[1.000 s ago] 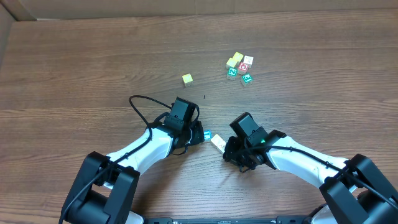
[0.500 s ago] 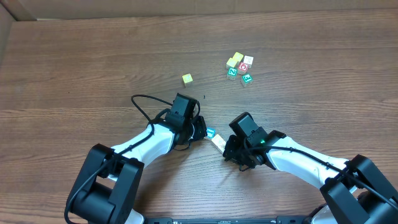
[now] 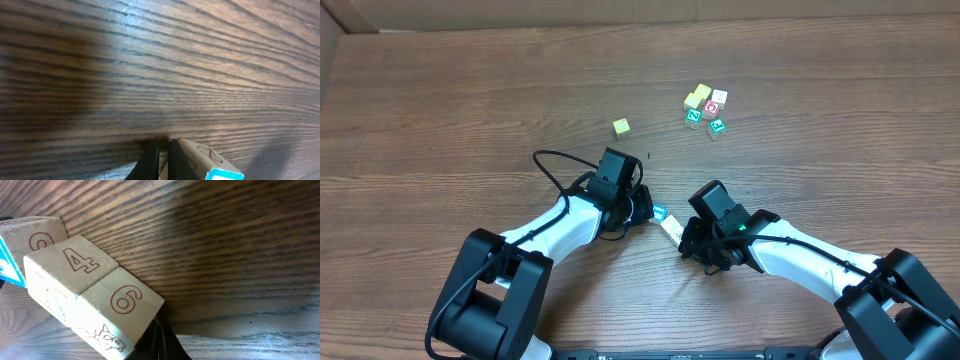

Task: Flip 3 blocks

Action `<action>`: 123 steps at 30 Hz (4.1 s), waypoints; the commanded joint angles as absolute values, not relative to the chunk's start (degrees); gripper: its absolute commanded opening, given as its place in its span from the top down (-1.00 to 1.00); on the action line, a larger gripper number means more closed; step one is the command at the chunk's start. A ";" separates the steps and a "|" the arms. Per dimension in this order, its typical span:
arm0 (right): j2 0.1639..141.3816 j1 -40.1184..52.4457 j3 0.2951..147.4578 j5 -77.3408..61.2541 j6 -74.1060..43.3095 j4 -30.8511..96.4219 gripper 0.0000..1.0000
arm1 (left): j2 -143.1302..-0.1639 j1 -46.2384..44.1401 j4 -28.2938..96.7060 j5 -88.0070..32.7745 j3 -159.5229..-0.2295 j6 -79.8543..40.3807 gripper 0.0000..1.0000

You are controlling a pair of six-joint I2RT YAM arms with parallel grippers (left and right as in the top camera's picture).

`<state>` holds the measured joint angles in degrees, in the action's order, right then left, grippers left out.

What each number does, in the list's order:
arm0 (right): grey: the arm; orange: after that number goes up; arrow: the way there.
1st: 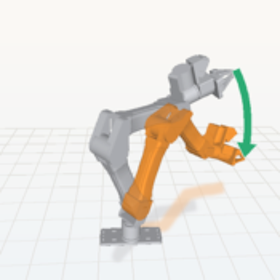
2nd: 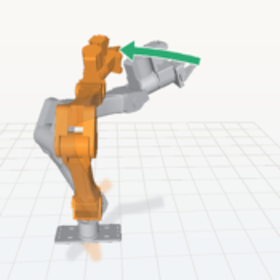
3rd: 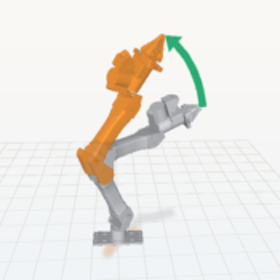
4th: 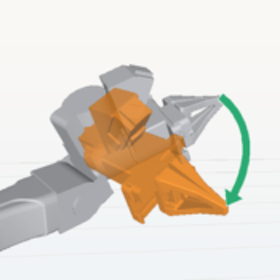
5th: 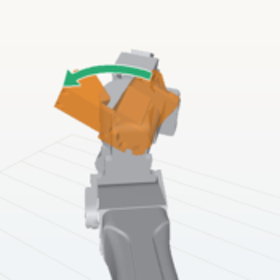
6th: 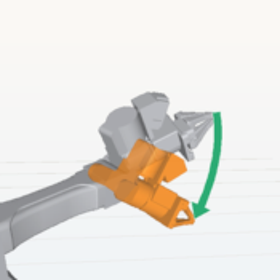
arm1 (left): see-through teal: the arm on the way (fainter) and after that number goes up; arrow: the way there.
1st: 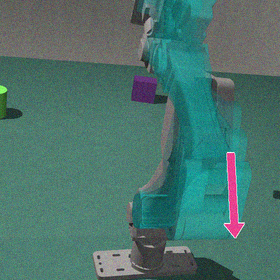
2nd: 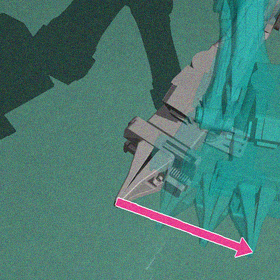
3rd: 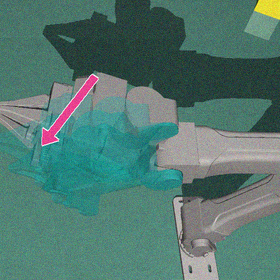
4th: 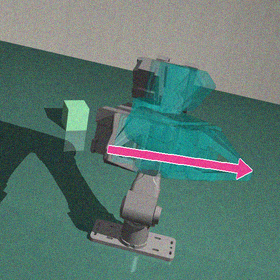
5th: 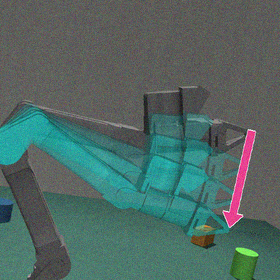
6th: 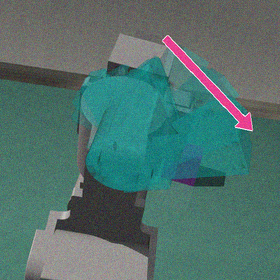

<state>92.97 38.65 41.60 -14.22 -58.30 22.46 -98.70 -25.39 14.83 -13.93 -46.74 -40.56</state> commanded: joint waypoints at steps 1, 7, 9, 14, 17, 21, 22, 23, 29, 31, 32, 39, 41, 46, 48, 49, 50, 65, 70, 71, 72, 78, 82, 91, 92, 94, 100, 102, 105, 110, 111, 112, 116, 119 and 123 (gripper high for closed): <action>93.54 38.74 41.08 -11.88 -58.78 22.81 0.92 | -101.54 -25.32 17.12 -11.62 -45.17 -41.45 0.92; 93.54 38.74 41.08 -12.10 -58.78 22.81 0.92 | -101.56 -26.26 18.00 -11.97 -45.15 -45.34 0.92; 93.54 38.74 41.08 -12.10 -58.76 22.83 0.92 | -101.56 -26.65 17.98 -12.03 -45.15 -46.44 0.92; 93.54 38.74 41.08 -12.10 -58.78 22.81 0.92 | -101.56 -28.18 17.28 -11.88 -45.15 -49.19 0.92; 93.54 38.74 41.08 -12.10 -58.76 22.83 0.92 | -101.56 -28.93 16.36 -11.42 -45.15 -49.36 0.92; 93.54 38.74 41.08 -12.10 -58.76 22.83 0.92 | -101.56 -29.02 16.19 -10.98 -45.15 -49.78 0.92; 93.54 38.74 41.08 -12.10 -58.76 22.83 0.92 | -101.56 -29.02 16.21 -10.41 -45.15 -49.78 0.92; 93.51 38.74 41.08 -12.10 -58.76 22.83 0.92 | -101.56 -29.02 16.21 -9.87 -45.15 -49.78 0.91; 93.54 38.74 41.08 -12.10 -58.78 22.81 0.92 | -101.56 -29.02 15.77 -9.02 -45.15 -50.19 0.92; 93.54 38.74 41.08 -12.10 -58.78 22.79 0.92 | -101.56 -29.02 15.70 -9.04 -45.15 -50.22 0.91; 93.54 38.74 41.08 -12.10 -58.76 22.79 0.92 | -101.56 -29.02 15.59 -9.04 -45.15 -50.19 0.91; 93.54 38.74 41.08 -12.08 -58.78 22.76 0.92 | -101.56 -29.06 13.91 -10.39 -45.15 -50.50 0.92; 93.54 38.74 41.08 -12.10 -58.78 22.74 0.92 | -101.56 -29.19 13.58 -10.33 -45.15 -50.61 0.92; 93.54 38.74 41.08 -12.16 -58.81 22.72 0.92 | -101.56 -29.32 13.02 -10.15 -45.15 -50.89 0.91; 93.54 38.74 41.08 -12.71 -58.81 22.37 0.92 | -101.56 -29.32 12.93 -10.17 -45.15 -51.07 0.92; 93.54 38.74 41.08 -12.86 -58.81 22.15 0.92 | -101.56 -29.34 12.82 -10.15 -45.15 -51.05 0.92; 93.54 38.74 41.08 -12.95 -58.81 22.04 0.92 | -101.56 -29.34 12.78 -10.15 -45.15 -51.05 0.92; 93.54 38.74 41.08 -12.97 -58.81 21.74 0.92 | -101.58 -31.20 11.81 -10.44 -45.15 -51.46 0.92; 93.54 38.74 41.08 -12.93 -58.76 21.76 0.92 | -101.58 -31.16 12.40 -9.74 -45.15 -51.46 0.91; 93.51 38.74 41.08 -12.88 -58.76 21.74 0.92 | -101.56 -31.16 12.62 -9.37 -45.15 -51.44 0.92; 93.54 38.74 41.08 -12.58 -58.76 21.74 0.92 | -101.58 -31.16 12.91 -8.78 -45.15 -51.44 0.92; 93.54 38.72 41.08 -7.53 -58.67 23.29 0.90 | -101.56 -30.81 15.33 -5.69 -45.15 -51.46 0.92; 93.51 38.72 41.08 -7.51 -58.57 23.24 0.90 | -101.56 -29.45 15.86 -5.82 -45.17 -51.46 0.92; 93.54 38.72 41.08 -8.69 -58.67 22.96 0.90 | -101.56 -22.57 29.63 -8.80 -57.08 -40.77 0.92; 93.54 38.72 41.08 -8.91 -58.76 22.94 0.90 | -101.58 -22.13 31.90 -8.75 -59.53 -39.29 0.93; 93.54 38.72 41.08 -9.06 -58.76 22.76 0.90 | -101.58 -21.76 35.11 -8.36 -63.77 -36.86 0.92; 93.51 38.72 41.08 -9.02 -58.74 22.52 0.90 | -101.93 -21.89 35.48 -8.54 -70.22 -34.87 0.92; 93.54 38.72 41.08 -9.02 -58.74 22.52 0.90 | -103.20 -21.87 35.20 -10.57 -71.64 -33.08 0.92; 93.54 38.72 41.08 -9.02 -58.74 22.39 0.90 | -107.96 -21.89 37.69 -15.14 -76.66 -30.61 0.92; 93.51 38.72 41.08 -9.02 -58.74 22.37 0.91 | -118.48 -21.96 48.95 -15.75 -88.84 -27.66 0.92; 93.54 38.72 41.08 -9.02 -58.74 22.41 0.91 | -120.36 -22.13 50.50 -16.10 -90.74 -26.94 0.92; 93.51 38.72 41.08 -9.02 -58.74 22.48 0.91 | -121.80 -22.33 51.42 -16.23 -92.05 -26.52 0.92; 93.54 38.72 41.08 -8.36 -58.74 22.85 0.92 | -125.10 -23.42 52.01 -17.23 -93.86 -26.55 0.92; 93.54 38.74 41.08 -7.94 -58.74 22.81 0.92 | -125.51 -24.40 51.68 -18.33 -93.86 -26.55 0.92; 93.54 38.74 41.08 -7.51 -58.74 22.83 0.92 | -125.51 -25.80 52.05 -18.26 -93.84 -26.33 0.92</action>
